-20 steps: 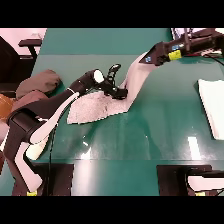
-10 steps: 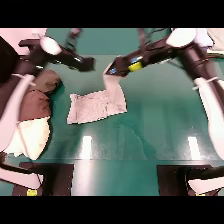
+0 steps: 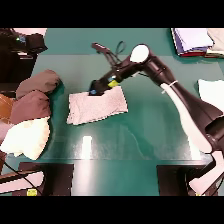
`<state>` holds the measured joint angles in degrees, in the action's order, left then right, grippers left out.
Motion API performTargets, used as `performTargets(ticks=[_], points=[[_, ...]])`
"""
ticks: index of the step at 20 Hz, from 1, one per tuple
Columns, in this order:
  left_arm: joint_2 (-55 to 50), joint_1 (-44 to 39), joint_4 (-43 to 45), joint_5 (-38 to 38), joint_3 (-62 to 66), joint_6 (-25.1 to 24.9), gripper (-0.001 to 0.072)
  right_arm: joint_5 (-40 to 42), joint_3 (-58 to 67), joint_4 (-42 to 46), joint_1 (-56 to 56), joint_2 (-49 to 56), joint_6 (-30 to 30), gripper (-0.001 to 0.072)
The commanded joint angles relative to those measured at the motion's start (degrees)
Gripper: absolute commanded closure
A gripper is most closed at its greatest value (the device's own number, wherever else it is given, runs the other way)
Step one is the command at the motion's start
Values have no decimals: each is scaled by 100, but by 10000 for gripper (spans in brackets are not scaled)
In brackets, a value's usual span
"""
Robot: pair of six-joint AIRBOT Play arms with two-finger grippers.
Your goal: Fold the shirts.
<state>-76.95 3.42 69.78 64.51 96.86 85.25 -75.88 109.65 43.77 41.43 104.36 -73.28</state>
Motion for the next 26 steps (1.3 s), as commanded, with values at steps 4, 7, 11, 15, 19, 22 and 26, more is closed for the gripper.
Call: performTargets(ticks=[4, 7, 11, 15, 19, 22, 26], points=[[81, 70, -107, 269, -4, -22, 683, 20, -2046, 605, -1624, -723, -603, 96], [76, -162, -116, 214, -2, -133, 683, 426, -2656, 525, -2100, -603, -621, 96], [76, -638, -107, 22, -4, -197, 683, 560, -2741, -223, -2017, -31, -474, 97], [76, -1025, -114, -212, -15, -216, 683, 708, -2323, -758, -1572, 605, -350, 139], [76, -1226, -214, -197, -15, -212, 683, 673, -1377, -811, -1108, 1174, -352, 441], [76, -1285, -415, -173, -15, -214, 683, 675, -966, -717, -999, 1237, -352, 704], [76, -1563, -420, -181, -15, -216, 683, 531, -920, 247, -1530, 546, -356, 704]])
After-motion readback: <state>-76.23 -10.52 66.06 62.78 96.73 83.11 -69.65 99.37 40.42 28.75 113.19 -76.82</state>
